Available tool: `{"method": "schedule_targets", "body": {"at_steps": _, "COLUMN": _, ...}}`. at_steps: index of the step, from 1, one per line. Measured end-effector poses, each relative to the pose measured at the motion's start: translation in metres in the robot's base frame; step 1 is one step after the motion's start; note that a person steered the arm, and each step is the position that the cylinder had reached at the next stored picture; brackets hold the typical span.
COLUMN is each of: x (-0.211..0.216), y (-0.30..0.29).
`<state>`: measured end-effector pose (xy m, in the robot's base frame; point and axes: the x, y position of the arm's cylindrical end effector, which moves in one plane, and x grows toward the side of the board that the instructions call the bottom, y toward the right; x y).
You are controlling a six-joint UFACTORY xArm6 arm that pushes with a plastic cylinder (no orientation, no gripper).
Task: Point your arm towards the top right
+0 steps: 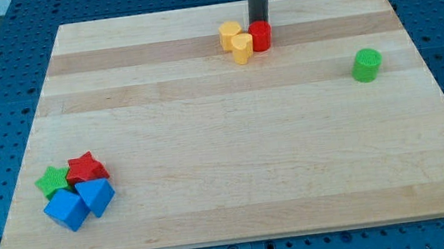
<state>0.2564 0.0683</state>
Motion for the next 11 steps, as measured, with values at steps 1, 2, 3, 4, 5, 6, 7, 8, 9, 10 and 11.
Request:
{"method": "schedule_targets", "body": {"at_steps": 1, "x": -0.003, "y": 0.000}}
{"method": "schedule_targets", "body": {"at_steps": 2, "x": -0.004, "y": 0.000}}
{"method": "schedule_targets", "body": {"at_steps": 3, "x": -0.004, "y": 0.000}}
{"method": "schedule_targets", "body": {"at_steps": 4, "x": -0.004, "y": 0.000}}
{"method": "schedule_targets", "body": {"at_steps": 5, "x": -0.004, "y": 0.001}}
{"method": "schedule_targets", "body": {"at_steps": 6, "x": -0.006, "y": 0.021}}
{"method": "schedule_targets", "body": {"at_steps": 7, "x": -0.020, "y": 0.032}}
{"method": "schedule_targets", "body": {"at_steps": 8, "x": -0.028, "y": 0.038}}
{"method": "schedule_targets", "body": {"at_steps": 9, "x": -0.028, "y": 0.068}}
{"method": "schedule_targets", "body": {"at_steps": 10, "x": -0.027, "y": 0.094}}
{"method": "schedule_targets", "body": {"at_steps": 11, "x": -0.027, "y": 0.095}}
